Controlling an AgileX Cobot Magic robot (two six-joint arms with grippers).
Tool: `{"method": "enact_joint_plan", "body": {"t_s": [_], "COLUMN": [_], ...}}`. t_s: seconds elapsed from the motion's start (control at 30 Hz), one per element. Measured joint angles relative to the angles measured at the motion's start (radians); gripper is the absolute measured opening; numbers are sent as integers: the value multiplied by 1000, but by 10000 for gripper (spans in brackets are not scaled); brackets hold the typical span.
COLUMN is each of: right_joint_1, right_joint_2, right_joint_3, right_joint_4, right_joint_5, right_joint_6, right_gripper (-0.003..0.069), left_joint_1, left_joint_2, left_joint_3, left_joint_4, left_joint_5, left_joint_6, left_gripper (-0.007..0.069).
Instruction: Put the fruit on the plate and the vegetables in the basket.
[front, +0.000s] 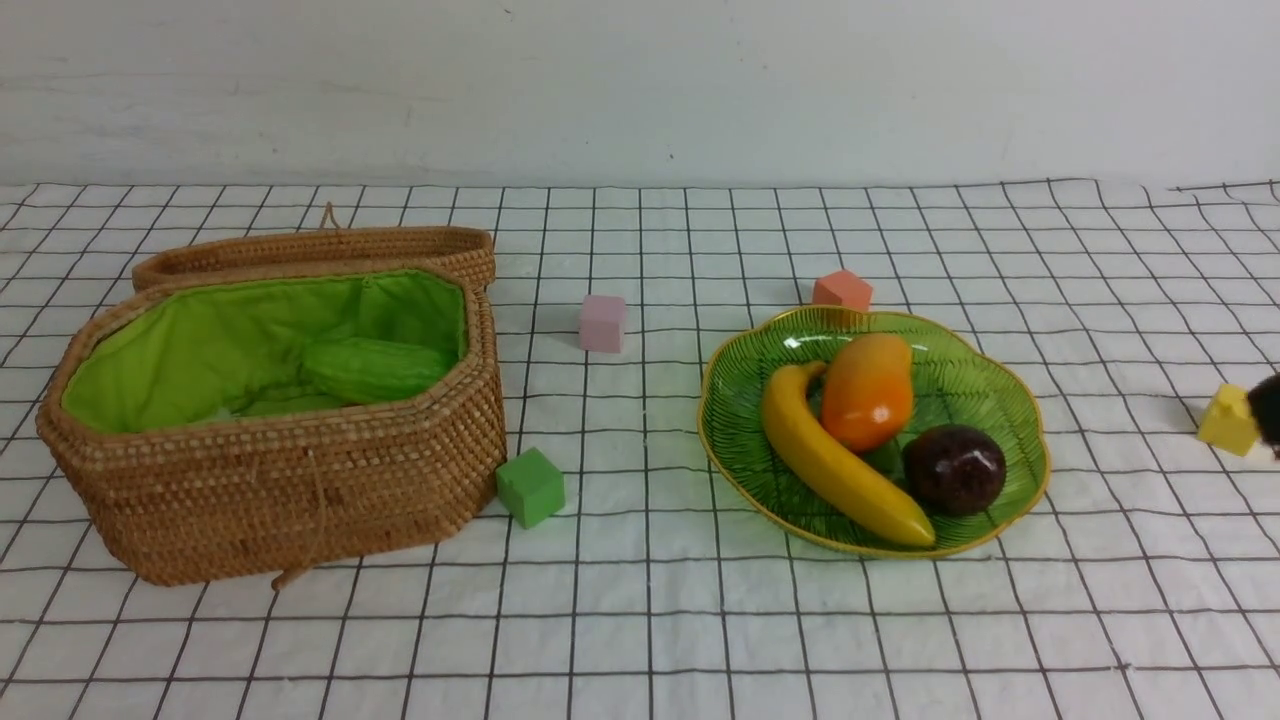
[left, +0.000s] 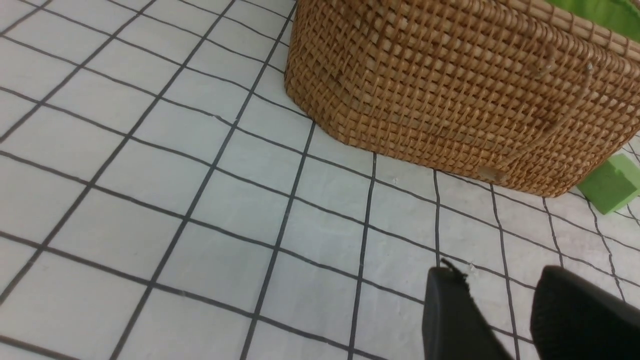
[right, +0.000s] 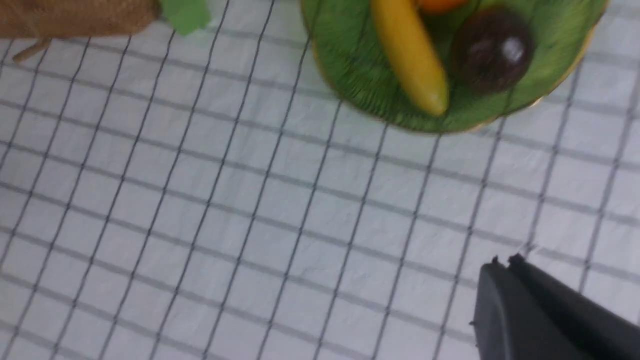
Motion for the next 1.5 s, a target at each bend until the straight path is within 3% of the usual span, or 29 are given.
{"method": "enact_joint_plan", "body": {"t_s": [0.13, 0.2, 0.27, 0.33, 0.47, 0.6, 0.97, 1.5], "right_joint_1": [-20, -77, -101, -163, -222, -237, -239, -239], "right_joint_2": [-241, -469, -545, -733, -922, -987, -990, -990], "right_joint_3": [151, 378, 462, 677, 978, 1169, 1218, 1218], "right_joint_4": [-112, -248, -299, -408, -489, -508, -437, -432], "right_joint_5": [-262, -457, -513, -629, -723, -753, -741, -741], "right_joint_6": [13, 126, 182, 326, 446, 463, 349, 347], "right_gripper": [-3, -2, -1, 0, 4, 6, 15, 22], "left_joint_1": [0, 0, 0, 0, 0, 0, 0, 0], "left_joint_2": [0, 0, 0, 0, 0, 0, 0, 0], "left_joint_3": [0, 0, 0, 0, 0, 0, 0, 0], "left_joint_4": [0, 0, 0, 0, 0, 0, 0, 0], "left_joint_5": [0, 0, 0, 0, 0, 0, 0, 0], "left_joint_6": [0, 0, 0, 0, 0, 0, 0, 0], "left_gripper": [239, 239, 239, 239, 239, 239, 239, 239]}}
